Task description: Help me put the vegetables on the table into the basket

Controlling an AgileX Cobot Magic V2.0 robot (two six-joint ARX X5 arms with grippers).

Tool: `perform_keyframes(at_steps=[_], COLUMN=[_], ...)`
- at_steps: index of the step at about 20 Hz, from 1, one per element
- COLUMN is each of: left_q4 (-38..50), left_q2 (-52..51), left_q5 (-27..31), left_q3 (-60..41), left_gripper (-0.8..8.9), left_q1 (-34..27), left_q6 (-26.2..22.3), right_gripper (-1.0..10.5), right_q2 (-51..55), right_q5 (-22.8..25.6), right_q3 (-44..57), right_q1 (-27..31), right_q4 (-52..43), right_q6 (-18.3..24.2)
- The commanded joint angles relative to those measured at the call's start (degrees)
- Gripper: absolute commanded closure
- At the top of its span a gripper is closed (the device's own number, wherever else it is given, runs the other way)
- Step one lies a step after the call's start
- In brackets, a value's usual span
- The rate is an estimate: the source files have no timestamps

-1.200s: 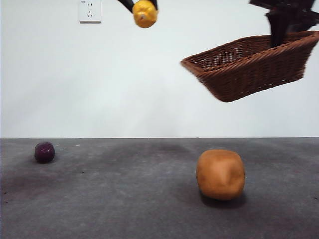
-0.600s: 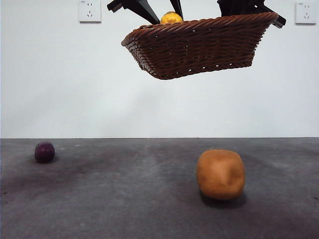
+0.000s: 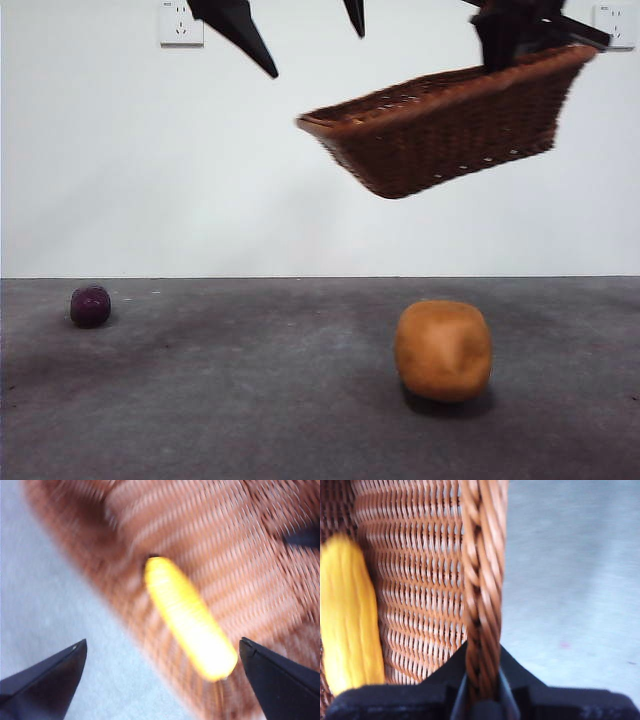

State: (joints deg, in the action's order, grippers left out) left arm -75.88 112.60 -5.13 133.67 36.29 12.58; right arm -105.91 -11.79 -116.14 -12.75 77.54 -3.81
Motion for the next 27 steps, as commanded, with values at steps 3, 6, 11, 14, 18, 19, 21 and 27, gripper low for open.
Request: perform_keyframes(at_steps=[3,6,11,14,18,19,21,27], left_q4=[0.2,0.2,0.2,5.0,9.8,11.7,15.8,23.1], left_q2=[-2.9,-3.0,-3.0,-3.0,-3.0,-3.0,-3.0,-3.0], left_q5=[-1.2,0.5,8.3,7.7,7.0,6.0,4.7,5.1], left_q3=[-0.6,-2.4,-15.0,-23.7,-30.4,-31.8,-34.5,-40.3], left_gripper=[3.08,3.11,3.11,3.11,3.11,3.11,3.11,3.11], left_q1=[5.2,11.1,19.6,21.3,22.2,22.2,22.2,21.2], left_q6=[-2.1,-1.9,2.5,6.1,9.9,10.8,12.7,16.7], right_gripper=[9.6,9.6,9.6,9.6,9.6,9.6,9.6,9.6], right_q2=[-0.9,-0.9,-0.9,-0.9,-0.9,-0.9,-0.9,-0.9], right_q5=[-1.1,-4.5,-4.7,-4.7,-4.7,-4.7,-4.7,-4.7], right_q3=[0.1,0.1,0.1,0.1,0.1,0.1,0.1,0.1], right_q1=[7.0,11.0,14.6,14.8,14.7,14.7,14.7,14.7], right_q4=[1.2,1.2,1.2,1.2,1.2,1.2,1.2,1.2], right_q6=[1.0,1.0,1.1,1.4,1.5,1.5,1.5,1.5])
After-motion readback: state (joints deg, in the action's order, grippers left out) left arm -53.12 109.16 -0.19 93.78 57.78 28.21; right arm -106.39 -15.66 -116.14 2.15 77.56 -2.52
